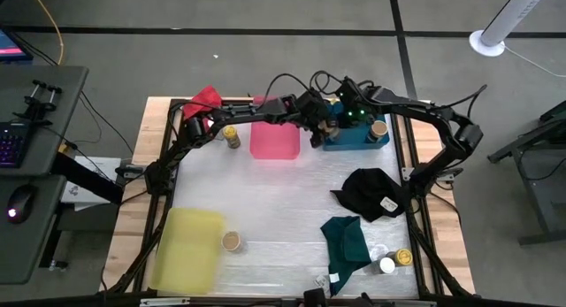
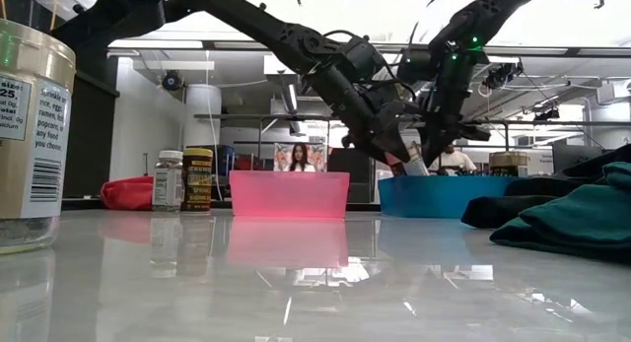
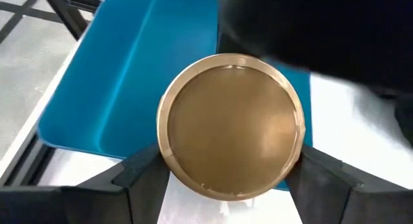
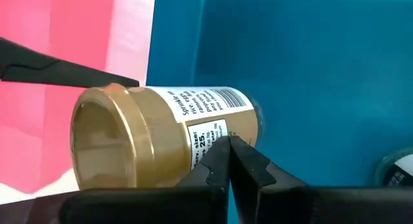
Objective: Sort spices by type
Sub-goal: Put the top gold seasoning bottle into the blue bin
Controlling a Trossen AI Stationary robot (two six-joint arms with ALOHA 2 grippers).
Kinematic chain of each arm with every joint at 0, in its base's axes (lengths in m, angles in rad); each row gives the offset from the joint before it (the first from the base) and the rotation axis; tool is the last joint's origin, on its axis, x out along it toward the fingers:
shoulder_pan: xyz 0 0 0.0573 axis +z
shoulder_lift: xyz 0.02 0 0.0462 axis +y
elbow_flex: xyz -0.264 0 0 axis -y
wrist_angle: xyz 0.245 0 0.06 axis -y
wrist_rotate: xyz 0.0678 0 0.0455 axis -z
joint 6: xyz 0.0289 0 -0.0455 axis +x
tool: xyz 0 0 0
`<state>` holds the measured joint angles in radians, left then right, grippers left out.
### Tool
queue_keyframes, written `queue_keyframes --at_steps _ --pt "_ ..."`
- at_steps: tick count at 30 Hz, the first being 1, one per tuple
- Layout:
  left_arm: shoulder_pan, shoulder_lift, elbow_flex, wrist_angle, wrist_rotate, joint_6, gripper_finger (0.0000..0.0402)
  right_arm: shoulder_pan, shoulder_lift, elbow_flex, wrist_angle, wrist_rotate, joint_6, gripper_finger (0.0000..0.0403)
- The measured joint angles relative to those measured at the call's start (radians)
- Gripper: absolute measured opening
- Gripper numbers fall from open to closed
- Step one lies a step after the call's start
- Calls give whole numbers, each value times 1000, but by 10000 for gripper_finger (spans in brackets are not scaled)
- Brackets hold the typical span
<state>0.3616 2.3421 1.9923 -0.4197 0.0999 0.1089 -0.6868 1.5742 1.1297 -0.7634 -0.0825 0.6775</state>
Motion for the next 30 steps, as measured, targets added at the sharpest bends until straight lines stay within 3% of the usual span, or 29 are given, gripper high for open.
queue_keyframes --at_steps 10,24,27,30 --pt "-5 -4 0 -29 2 0 303 -7 -11 1 -34 3 -45 0" --pt "38 -83 -1 -159 -66 69 306 -95 -112 2 -90 45 -129 0" --pt "58 -110 -1 -195 -68 54 298 -105 -157 2 -48 7 -129 0" --pt "73 -140 -1 -225 -68 30 261 -88 -184 2 30 -79 -117 0"
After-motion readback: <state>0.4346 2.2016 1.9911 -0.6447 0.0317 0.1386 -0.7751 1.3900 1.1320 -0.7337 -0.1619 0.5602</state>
